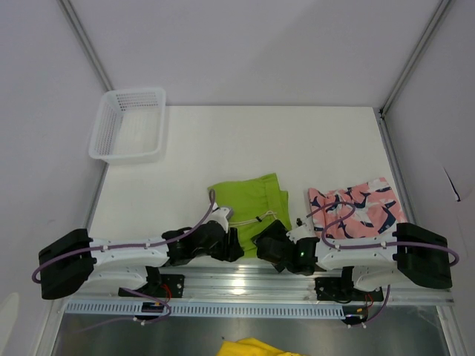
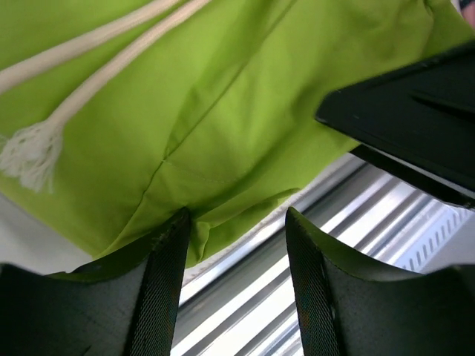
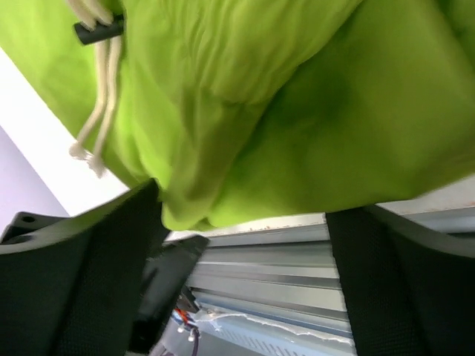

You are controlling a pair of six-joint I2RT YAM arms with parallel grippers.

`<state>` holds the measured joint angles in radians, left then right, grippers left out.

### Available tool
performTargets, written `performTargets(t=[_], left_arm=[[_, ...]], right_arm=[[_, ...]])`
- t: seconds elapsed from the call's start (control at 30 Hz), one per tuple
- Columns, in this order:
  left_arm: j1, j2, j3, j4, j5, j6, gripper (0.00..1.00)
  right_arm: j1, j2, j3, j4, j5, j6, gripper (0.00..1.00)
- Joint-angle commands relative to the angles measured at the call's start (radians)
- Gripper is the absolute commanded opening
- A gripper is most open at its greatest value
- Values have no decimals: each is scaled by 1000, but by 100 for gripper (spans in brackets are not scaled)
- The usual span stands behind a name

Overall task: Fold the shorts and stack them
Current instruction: Fold the shorts

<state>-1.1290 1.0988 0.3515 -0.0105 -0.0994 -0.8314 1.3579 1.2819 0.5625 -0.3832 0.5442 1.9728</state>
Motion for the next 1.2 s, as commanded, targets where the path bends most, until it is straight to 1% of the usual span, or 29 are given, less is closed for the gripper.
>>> performTargets(t=[0.0, 0.07, 0.17, 0.2, 0.27, 0.3, 0.33, 0.37, 0.4, 0.43, 0.47, 0.5, 0.53, 0.57, 0.6, 0.63, 0.67, 0.7, 0.73, 0.77, 0.8, 0.83, 0.87, 0.9, 0.93, 0.97, 1.03, 1.1, 1.17], left_arm=[[-46, 19, -5, 75, 13, -48, 57], [-64, 21, 17, 66, 17, -48, 58], [-77, 16, 41, 43, 14, -48, 59], [-75, 12, 46, 18, 13, -40, 59], [-77, -13, 66, -86, -5, -25, 60], [-77, -66, 66, -113, -14, -23, 60], [-77, -101, 63, -134, -14, -21, 62], [-74, -140, 63, -156, -16, -20, 63], [-75, -181, 63, -210, -22, -20, 63], [-75, -262, 69, -241, -26, -17, 64], [-74, -301, 75, -274, -32, -17, 64], [-72, -339, 108, -352, -40, -15, 65], [-71, -374, 121, -390, -61, -15, 66], [-71, -440, 148, -428, -71, -14, 67], [-69, -468, 176, -494, -80, -12, 67], [-66, -493, 191, -525, -104, -11, 69], [-61, -526, 219, -557, -120, -11, 69], [-57, -537, 243, -587, -134, -11, 69], [-52, -545, 262, -639, -149, -9, 70], [-37, -553, 270, -663, -170, -6, 70], [-29, -554, 276, -681, -178, -6, 70], [-22, -556, 285, -703, -184, -3, 70], [-5, -560, 287, -707, -187, -2, 70], [3, -562, 290, -713, -187, 2, 70], [11, -563, 291, -718, -189, 3, 70], [24, -565, 291, -723, -191, 5, 70], [35, -573, 296, -726, -191, 9, 70], [49, -576, 302, -741, -203, 11, 70], [58, -576, 314, -756, -213, 14, 71]], right_arm=[[-6, 17, -22, 76, 62, 331, 85], [-5, 22, -30, 78, 71, 348, 79], [-5, 5, -47, 98, 80, 356, 75], [-6, -3, -61, 102, 85, 353, 70], [-9, -18, -67, 75, 92, 363, 65], [-13, -33, -75, 67, 92, 359, 58], [-26, -44, -82, 61, 89, 354, 54], [-32, -53, -94, 75, 82, 335, 44], [-39, -70, -122, 90, 80, 322, 38], [-48, -79, -136, 107, 76, 313, 34], [-68, -85, -147, 121, 65, 305, 30], [-78, -98, -154, 122, 60, 275, 22], [-94, -104, -157, 125, 53, 246, 18], [-139, -107, -154, 135, 31, 204, 12], [-172, -105, -148, 142, 11, 92, 10], [-207, -96, -136, 191, -48, 22, 7], [-279, -84, -128, 222, -88, -48, 3], [-313, -69, -119, 246, -128, -175, 1], [-344, -29, -104, 298, -200, -245, 0], [-394, -1, -57, 326, -239, -326, 0], [-408, 29, -20, 340, -271, -407, 0], [-417, 106, 25, 331, -329, -540, 0], [-421, 149, 125, 323, -363, -610, 0], [-421, 193, 176, 317, -398, -679, 0], [-418, 235, 219, 332, -485, -787, 0], [-411, 308, 252, 361, -533, -831, 0], [-381, 365, 300, 462, -663, -891, 0], [-347, 413, 336, 460, -681, -954, 0], [-289, 416, 350, 391, -649, -1018, 0]])
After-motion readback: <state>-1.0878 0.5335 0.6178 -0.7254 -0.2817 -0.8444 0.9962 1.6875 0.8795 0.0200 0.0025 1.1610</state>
